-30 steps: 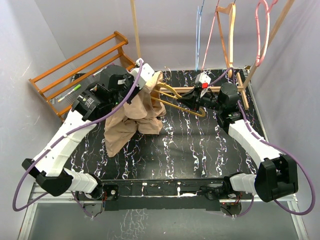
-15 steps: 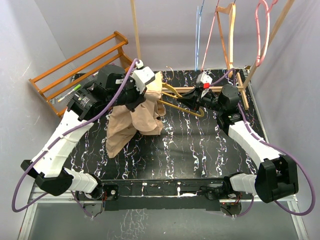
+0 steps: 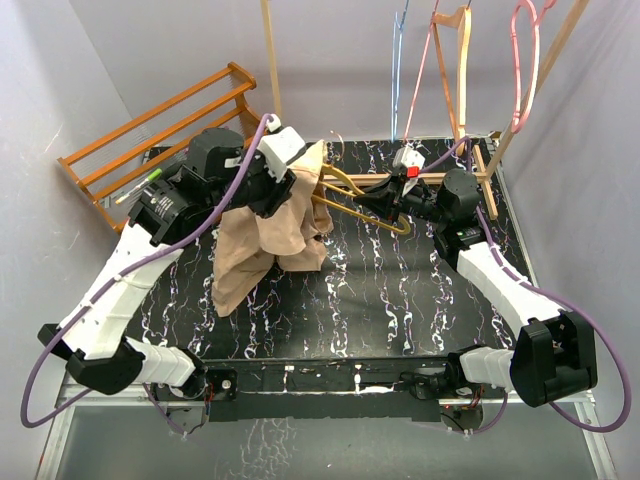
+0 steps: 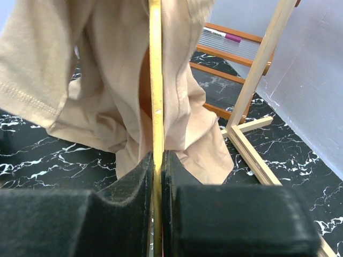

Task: Place the t-shirt on the hanger

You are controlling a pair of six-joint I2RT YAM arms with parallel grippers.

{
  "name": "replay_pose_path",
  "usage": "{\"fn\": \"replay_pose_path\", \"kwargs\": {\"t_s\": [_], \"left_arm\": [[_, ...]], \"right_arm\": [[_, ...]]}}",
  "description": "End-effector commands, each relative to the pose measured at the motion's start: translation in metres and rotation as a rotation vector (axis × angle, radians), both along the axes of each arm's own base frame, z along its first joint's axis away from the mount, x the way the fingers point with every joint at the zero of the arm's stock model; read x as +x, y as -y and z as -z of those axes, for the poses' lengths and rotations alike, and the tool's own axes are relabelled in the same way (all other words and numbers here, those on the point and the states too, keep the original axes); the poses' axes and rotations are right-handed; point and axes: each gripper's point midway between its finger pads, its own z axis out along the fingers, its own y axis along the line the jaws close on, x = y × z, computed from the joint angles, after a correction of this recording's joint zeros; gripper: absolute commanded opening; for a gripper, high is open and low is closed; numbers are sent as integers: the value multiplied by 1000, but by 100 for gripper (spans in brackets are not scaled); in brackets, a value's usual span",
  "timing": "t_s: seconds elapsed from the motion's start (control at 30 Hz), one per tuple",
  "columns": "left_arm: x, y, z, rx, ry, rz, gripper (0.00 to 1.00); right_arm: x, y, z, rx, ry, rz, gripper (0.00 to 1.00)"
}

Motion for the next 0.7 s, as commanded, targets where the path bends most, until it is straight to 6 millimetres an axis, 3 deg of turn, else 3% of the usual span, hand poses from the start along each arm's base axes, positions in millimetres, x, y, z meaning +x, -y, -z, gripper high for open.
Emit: {"fn": "replay_pose_path", "kwargs": {"t_s": [0.0,0.03,0.07,0.43,0.57,0.67], "left_arm": [[2,-13,-31,-49,131,-44,56],[3,-15,-29,-41,145,-53,68],[4,-18,-27,-33,155,-56,73],[43,-50,-10,11,232,-117,76],[58,-36,-10,9,280,-54,76],[63,-19,-7,-57,219,-27,76]], "right_arm": [[-3,1,-21,10,82,1,8],[-4,1,-20,7,80,-2,8],[-4,0,-20,6,80,-5,8],[-12,0,-24,-12,85,-38,8],[-14,-1,-24,-23,78,-47,8],[-10,1,-24,-38,72,-26,8]]}}
